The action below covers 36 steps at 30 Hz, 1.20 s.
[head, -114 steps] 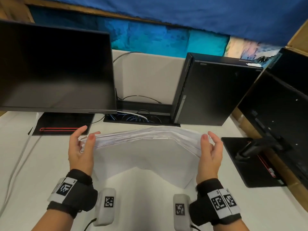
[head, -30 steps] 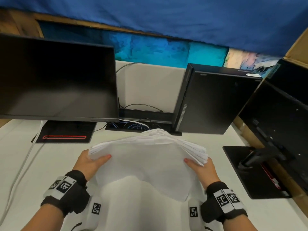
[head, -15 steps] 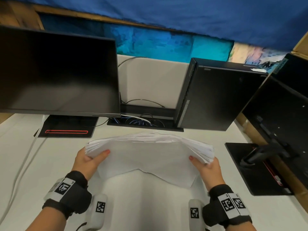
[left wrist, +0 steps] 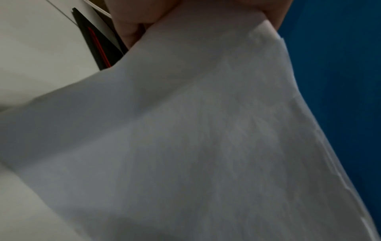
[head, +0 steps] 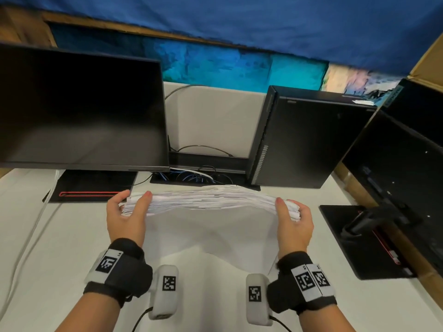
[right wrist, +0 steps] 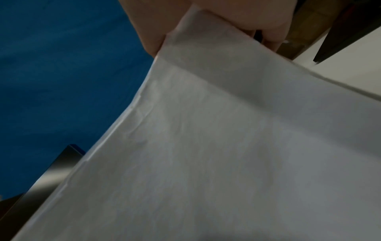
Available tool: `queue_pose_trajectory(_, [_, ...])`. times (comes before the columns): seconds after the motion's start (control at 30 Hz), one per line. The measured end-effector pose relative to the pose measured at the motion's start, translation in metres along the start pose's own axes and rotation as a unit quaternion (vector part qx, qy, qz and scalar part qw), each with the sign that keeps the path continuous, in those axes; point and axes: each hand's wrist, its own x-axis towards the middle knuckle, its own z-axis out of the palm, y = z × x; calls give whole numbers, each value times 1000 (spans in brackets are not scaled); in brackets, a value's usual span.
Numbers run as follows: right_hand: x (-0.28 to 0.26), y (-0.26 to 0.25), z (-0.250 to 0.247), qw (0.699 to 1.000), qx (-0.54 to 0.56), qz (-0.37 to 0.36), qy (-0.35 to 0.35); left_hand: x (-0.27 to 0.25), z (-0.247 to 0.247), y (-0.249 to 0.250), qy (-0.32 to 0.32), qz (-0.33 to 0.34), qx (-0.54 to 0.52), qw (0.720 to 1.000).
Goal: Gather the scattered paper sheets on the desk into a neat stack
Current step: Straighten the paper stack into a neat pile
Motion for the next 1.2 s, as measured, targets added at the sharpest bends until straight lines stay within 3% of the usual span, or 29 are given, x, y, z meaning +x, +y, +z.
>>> queue_pose_trajectory(0.27, [2, -3, 3, 1000, 6, 21, 18, 8, 0, -2, 3, -54, 6, 999])
queue_pose_trajectory(0.53, [1, -2, 2, 1000, 17, 18, -11, 12, -1, -4, -35, -53, 28, 998])
queue_pose_trajectory(0.6, [1, -2, -4, 998, 14, 5, -61, 14, -10, -5, -104, -35, 35, 993])
queue_pose_trajectory(0.7, [7, 8, -22, 979, -75, -34, -189, 21, -31, -8, -280, 6, 88, 956])
queue_pose_trajectory(0.77, [12, 17, -32, 964, -134, -27, -228, 27, -42, -12, -316, 30, 154, 936])
queue_pose_trajectory(0.9, [7, 22, -34, 960, -143, 0, -241, 17, -40, -13, -257, 20, 185, 948])
queue_pose_trajectory(1.0, [4, 13, -27, 967, -117, -36, -221, 10, -32, -8, -204, 34, 171, 963])
queue_pose_trajectory(1.1, [6, 12, -29, 971, -110, -47, -209, 7, -31, -3, -221, 79, 168, 957])
queue_pose_trajectory(1.2, [2, 25, -33, 957, -169, -4, -236, 2, -35, -19, -273, 38, 236, 932])
